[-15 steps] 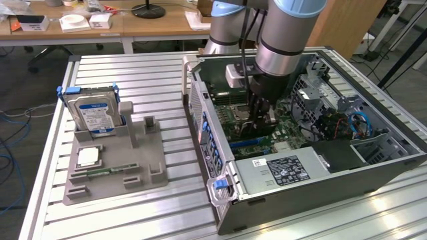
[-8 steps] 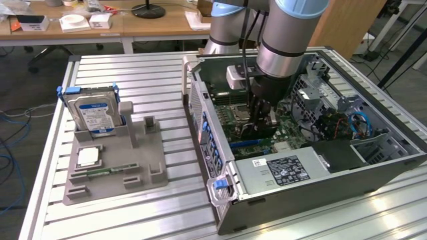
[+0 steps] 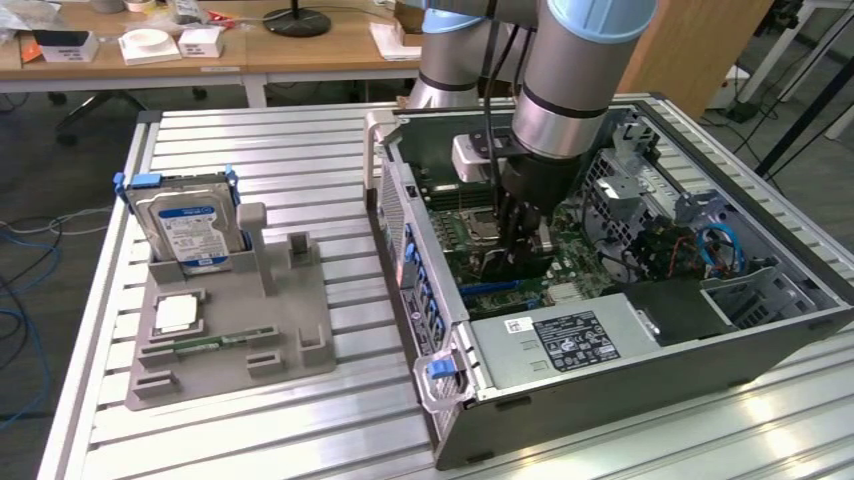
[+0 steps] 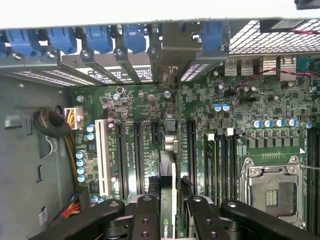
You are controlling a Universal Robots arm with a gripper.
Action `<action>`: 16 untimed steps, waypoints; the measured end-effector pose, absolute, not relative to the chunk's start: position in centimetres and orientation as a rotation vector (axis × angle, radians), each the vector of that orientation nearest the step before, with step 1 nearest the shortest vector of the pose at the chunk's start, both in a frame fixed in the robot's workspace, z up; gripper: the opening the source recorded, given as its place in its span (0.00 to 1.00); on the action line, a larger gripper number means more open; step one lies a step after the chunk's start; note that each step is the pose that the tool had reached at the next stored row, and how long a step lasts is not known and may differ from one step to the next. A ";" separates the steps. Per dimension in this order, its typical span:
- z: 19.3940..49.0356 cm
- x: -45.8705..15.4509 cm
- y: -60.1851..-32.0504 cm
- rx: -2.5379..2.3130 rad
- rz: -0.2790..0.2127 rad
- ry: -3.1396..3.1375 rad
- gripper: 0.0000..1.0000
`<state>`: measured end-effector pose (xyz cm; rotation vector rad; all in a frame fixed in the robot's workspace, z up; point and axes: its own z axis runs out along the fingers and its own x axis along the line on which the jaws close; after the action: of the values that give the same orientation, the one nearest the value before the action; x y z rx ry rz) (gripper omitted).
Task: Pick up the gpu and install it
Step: 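Insert the gpu into the slot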
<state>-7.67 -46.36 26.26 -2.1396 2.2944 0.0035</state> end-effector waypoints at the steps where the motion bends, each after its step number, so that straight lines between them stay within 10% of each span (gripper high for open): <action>1: 26.1 -7.7 -46.3 -2.139 0.004 2.294 0.26; 16: 25.4 -7.5 -46.1 -2.146 0.014 2.299 0.26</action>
<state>-7.45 -46.08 25.36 -2.1455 2.2989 0.0138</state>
